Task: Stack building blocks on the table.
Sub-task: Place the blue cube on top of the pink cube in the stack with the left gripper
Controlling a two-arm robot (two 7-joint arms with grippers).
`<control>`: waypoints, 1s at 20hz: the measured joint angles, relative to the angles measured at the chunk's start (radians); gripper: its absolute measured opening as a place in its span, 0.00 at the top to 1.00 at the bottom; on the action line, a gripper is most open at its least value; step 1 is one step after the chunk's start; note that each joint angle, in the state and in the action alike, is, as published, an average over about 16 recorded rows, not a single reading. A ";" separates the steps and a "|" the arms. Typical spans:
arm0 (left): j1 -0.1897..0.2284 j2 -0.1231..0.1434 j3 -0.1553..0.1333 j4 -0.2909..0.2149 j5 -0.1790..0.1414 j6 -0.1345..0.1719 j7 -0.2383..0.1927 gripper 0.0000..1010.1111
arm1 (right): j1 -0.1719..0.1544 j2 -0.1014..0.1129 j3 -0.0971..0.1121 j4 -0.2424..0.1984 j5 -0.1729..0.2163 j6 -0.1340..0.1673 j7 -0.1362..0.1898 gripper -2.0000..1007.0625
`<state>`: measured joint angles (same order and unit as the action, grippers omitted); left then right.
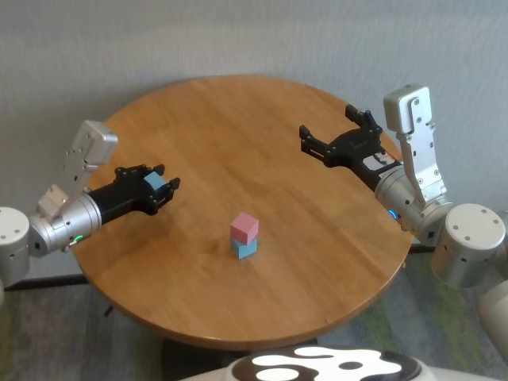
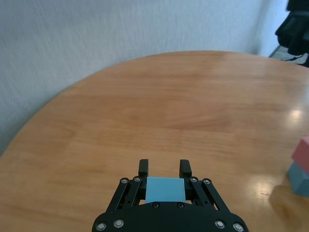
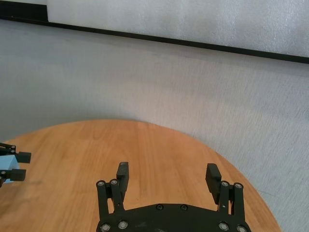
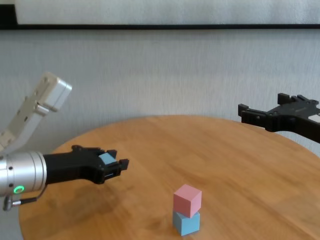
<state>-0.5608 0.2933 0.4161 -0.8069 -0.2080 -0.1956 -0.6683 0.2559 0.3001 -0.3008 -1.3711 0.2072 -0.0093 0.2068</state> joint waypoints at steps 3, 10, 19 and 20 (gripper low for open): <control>0.011 0.018 0.007 -0.059 -0.006 0.018 -0.019 0.61 | 0.000 0.000 0.000 0.000 0.000 0.000 0.000 0.00; 0.028 0.055 0.026 -0.184 -0.037 0.050 -0.082 0.61 | 0.000 0.000 0.000 0.000 0.000 0.000 0.000 0.00; 0.023 0.063 0.067 -0.263 -0.090 0.065 -0.186 0.61 | 0.000 0.000 0.000 0.000 0.000 0.000 0.000 0.00; 0.022 0.061 0.073 -0.266 -0.097 0.066 -0.197 0.61 | 0.000 0.000 0.000 0.000 0.000 0.000 0.000 0.00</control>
<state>-0.5391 0.3538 0.4889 -1.0726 -0.3050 -0.1298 -0.8656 0.2559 0.3001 -0.3008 -1.3711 0.2072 -0.0093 0.2068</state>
